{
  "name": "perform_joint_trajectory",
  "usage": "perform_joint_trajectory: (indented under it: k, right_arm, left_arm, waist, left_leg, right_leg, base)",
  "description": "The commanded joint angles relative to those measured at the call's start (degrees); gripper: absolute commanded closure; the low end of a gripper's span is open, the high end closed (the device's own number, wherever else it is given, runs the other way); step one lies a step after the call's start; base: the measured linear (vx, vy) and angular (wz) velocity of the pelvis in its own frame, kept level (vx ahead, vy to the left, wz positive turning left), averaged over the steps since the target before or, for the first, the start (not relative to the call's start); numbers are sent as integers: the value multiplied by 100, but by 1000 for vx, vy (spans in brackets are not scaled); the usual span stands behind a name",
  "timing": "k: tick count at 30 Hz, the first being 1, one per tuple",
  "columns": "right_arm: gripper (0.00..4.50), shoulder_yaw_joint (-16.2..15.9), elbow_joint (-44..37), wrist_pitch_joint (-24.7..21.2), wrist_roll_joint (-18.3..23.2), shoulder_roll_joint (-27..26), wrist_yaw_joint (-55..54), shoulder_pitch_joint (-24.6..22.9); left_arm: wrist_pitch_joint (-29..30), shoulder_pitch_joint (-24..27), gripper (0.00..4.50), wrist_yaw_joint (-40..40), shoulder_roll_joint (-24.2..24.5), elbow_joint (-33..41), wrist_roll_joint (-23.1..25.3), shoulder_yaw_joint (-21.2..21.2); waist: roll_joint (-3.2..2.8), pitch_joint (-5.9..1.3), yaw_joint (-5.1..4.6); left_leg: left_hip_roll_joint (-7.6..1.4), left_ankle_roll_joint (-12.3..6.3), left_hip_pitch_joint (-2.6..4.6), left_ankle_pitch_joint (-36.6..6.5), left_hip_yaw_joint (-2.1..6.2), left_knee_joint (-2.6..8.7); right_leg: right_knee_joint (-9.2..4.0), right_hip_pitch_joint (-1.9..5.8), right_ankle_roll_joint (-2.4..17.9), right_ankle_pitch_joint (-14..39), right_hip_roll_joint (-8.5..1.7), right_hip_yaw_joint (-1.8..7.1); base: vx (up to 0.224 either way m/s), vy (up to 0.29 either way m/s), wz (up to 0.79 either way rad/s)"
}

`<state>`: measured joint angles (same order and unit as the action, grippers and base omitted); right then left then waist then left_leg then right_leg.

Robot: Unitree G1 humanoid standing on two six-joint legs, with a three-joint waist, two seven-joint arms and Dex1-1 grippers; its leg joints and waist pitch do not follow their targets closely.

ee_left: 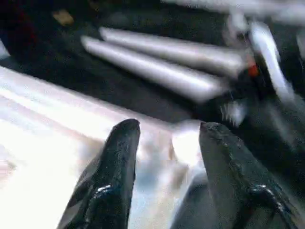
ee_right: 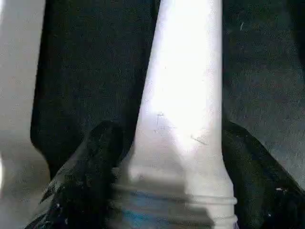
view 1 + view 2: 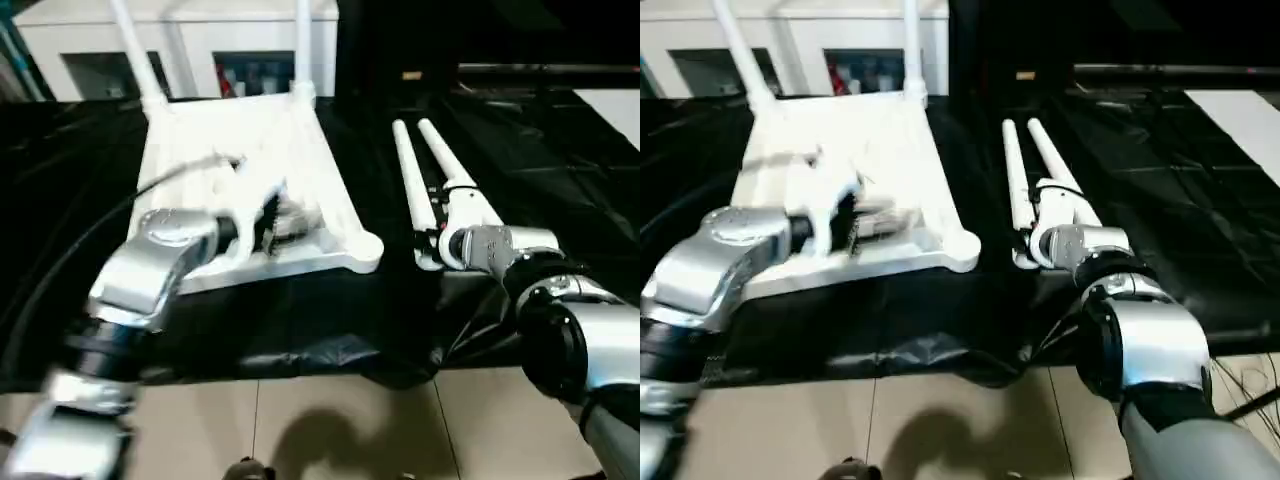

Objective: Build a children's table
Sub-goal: Pick table leg

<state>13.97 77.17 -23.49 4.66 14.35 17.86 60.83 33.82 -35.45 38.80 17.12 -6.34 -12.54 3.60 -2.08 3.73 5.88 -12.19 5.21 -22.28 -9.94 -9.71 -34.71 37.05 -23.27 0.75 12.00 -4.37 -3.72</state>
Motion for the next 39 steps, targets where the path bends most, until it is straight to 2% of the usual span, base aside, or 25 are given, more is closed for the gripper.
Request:
perform_joint_trajectory:
  k: [1,2,3,4,5,7,9,10,12,13,14,15,16,17,20,22,25,26,27,28,29,30,31,33,39]
  right_arm:
    - [178,74,-272,380,127,-86,112,16]
    - [178,112,-468,846,181,-159,251,-63]
    - [178,114,-477,866,183,-162,254,-66]
    - [179,223,-695,1245,305,-243,344,-176]
    - [179,257,-803,1312,361,-279,379,-237]
    - [179,310,-1516,1554,588,-454,607,-585]
    - [180,294,-2185,1692,729,-605,750,-932]
    - [181,111,-3073,1952,772,-778,908,-1470]
    - [181,14,-3466,2116,791,-871,980,-1749]
    - [181,-183,-3979,2328,805,-997,1138,-2157]
    - [181,-293,-4172,2439,798,-1045,1246,-2334]
    - [181,-540,-4476,2709,726,-1091,1451,-2626]
    - [181,-710,-4643,2907,658,-1107,1581,-2795]
    - [181,-796,-4722,2993,622,-1120,1635,-2871]
    - [181,-833,-4886,3024,661,-1193,1658,-2957]
    - [181,-1048,-5412,2996,685,-1347,1732,-3201]
    - [181,-1363,-5781,2925,572,-1406,1842,-3425]
    - [181,-1472,-5858,2980,516,-1418,1858,-3503]
    - [181,-1540,-5909,3018,488,-1438,1851,-3552]
    - [181,-1570,-5931,3015,489,-1449,1863,-3564]
    - [181,-1609,-5959,3010,491,-1462,1879,-3580]
    - [181,-1669,-5982,3017,488,-1472,1894,-3590]
    - [181,-1742,-5949,3033,433,-1467,1902,-3579]
    - [181,-1864,-5908,3032,298,-1443,1930,-3577]
    - [181,-1927,-5950,2968,271,-1399,1815,-3577]
  left_arm:
    - [72,-50,185,-173,-113,-147,-209,-173]
    - [-88,-126,185,-389,-327,-288,-268,-308]
    - [-102,-128,175,-397,-336,-295,-269,-313]
    - [-238,-240,152,-622,-557,-521,-369,-505]
    - [-59,-339,152,-696,-627,-664,-459,-617]
    - [746,-705,149,-324,-809,-1143,-1220,-1096]
    - [698,-854,125,-386,-917,-1351,-1382,-1284]
    - [571,-1012,113,-623,-1026,-1580,-1394,-1435]
    - [591,-1086,108,-713,-1082,-1688,-1436,-1509]
    - [658,-1187,100,-776,-1167,-1819,-1584,-1636]
    - [694,-1259,87,-828,-1233,-1893,-1735,-1758]
    - [738,-1373,76,-908,-1332,-1998,-1968,-1945]
    - [762,-1444,71,-956,-1389,-2059,-2104,-2055]
    - [788,-1500,69,-972,-1409,-2116,-2158,-2113]
    - [806,-1604,48,-1000,-1410,-2265,-2163,-2179]
    - [524,-1820,38,-1135,-1393,-2692,-2108,-2332]
    - [394,-1944,32,-1129,-1420,-2868,-2212,-2496]
    - [389,-1965,32,-1131,-1430,-2898,-2250,-2524]
    - [399,-1970,32,-1145,-1439,-2905,-2267,-2532]
    - [393,-1968,32,-1165,-1440,-2906,-2266,-2535]
    - [386,-1966,32,-1190,-1443,-2907,-2264,-2539]
    - [374,-1969,32,-1244,-1438,-2929,-2275,-2553]
    - [384,-1958,32,-1312,-1445,-2948,-2326,-2611]
    - [342,-1951,69,-1348,-1433,-3027,-2396,-2690]
    - [391,-1972,118,-1261,-1417,-3014,-2457,-2753]
  waist:
    - [-42,-534,-9]
    - [-44,-536,-18]
    - [-38,-531,-27]
    - [-30,-538,-42]
    - [-20,-539,-52]
    - [-27,-547,-46]
    - [-14,-533,-29]
    - [-67,-541,-38]
    - [-55,-549,-51]
    - [-105,-547,-57]
    - [-76,-539,-68]
    - [-156,-542,-68]
    - [-96,-541,-73]
    - [-98,-544,-78]
    - [-123,-503,-128]
    - [-158,-475,-134]
    - [-122,-481,-148]
    - [-146,-487,-143]
    - [-121,-491,-143]
    - [-141,-488,-147]
    - [-85,-491,-156]
    - [-129,-500,-140]
    - [-137,-503,-147]
    - [-136,-508,-147]
    - [-127,-523,-105]
  left_leg:
    - [-8,-130,47,-498,-23,275]
    - [-7,-164,48,-507,-29,267]
    - [-12,-209,51,-539,-39,263]
    - [-4,-329,55,-495,-41,257]
    - [-16,-350,65,-516,-41,256]
    - [5,-432,82,-420,-48,245]
    - [1,-529,84,-452,-45,259]
    - [-11,-574,86,-434,-31,256]
    - [0,-625,78,-374,-15,261]
    - [8,-618,82,-402,-11,254]
    - [15,-624,78,-411,-17,257]
    - [17,-608,84,-510,-11,254]
    - [10,-587,72,-593,-3,263]
    - [15,-574,59,-608,5,271]
    - [23,-521,74,-848,0,291]
    - [31,-499,86,-928,-2,303]
    - [34,-468,59,-805,15,320]
    - [30,-463,64,-777,22,321]
    - [22,-477,56,-706,20,318]
    - [19,-499,56,-704,15,316]
    - [18,-520,48,-703,11,318]
    - [12,-553,57,-652,18,315]
    - [9,-568,49,-584,25,312]
    - [9,-608,52,-554,23,306]
    - [-3,-731,55,-389,22,294]
  right_leg:
    - [-308,386,1627,-546,-266,180]
    - [-310,381,1637,-546,-263,181]
    - [-328,375,1628,-557,-267,188]
    - [-331,376,1648,-648,-265,190]
    - [-328,374,1651,-643,-266,193]
    - [-316,363,1682,-663,-251,192]
    - [-343,375,1657,-615,-250,191]
    - [-346,372,1657,-678,-256,188]
    - [-346,391,1600,-811,-247,184]
    - [-355,386,1602,-780,-255,182]
    - [-374,396,1580,-772,-243,185]
    - [-386,388,1578,-723,-250,180]
    - [-392,414,1575,-707,-256,178]
    - [-384,426,1592,-666,-259,171]
    - [-460,407,1566,-52,-260,167]
    - [-515,392,1375,361,-249,184]
    - [-514,418,1247,318,-253,184]
    - [-504,414,1269,288,-260,183]
    - [-486,412,1311,199,-265,186]
    - [-495,397,1344,166,-265,185]
    - [-493,406,1356,130,-263,188]
    - [-475,398,1389,51,-269,186]
    - [-464,396,1408,-80,-266,185]
    - [-452,397,1453,-229,-267,186]
    - [-428,397,1495,-511,-282,187]
  base:
    - [0,0,0]
    - [0,0,0]
    - [0,0,0]
    - [0,0,0]
    - [0,0,0]
    - [0,0,0]
    - [0,0,0]
    - [0,0,0]
    - [0,0,0]
    - [0,0,0]
    - [0,0,0]
    - [0,0,0]
    - [0,0,0]
    - [0,0,0]
    - [0,0,0]
    - [0,0,0]
    - [0,0,0]
    - [0,0,0]
    - [0,0,0]
    - [0,0,0]
    - [0,0,0]
    - [0,0,0]
    - [0,0,0]
    - [0,0,0]
    - [0,0,0]
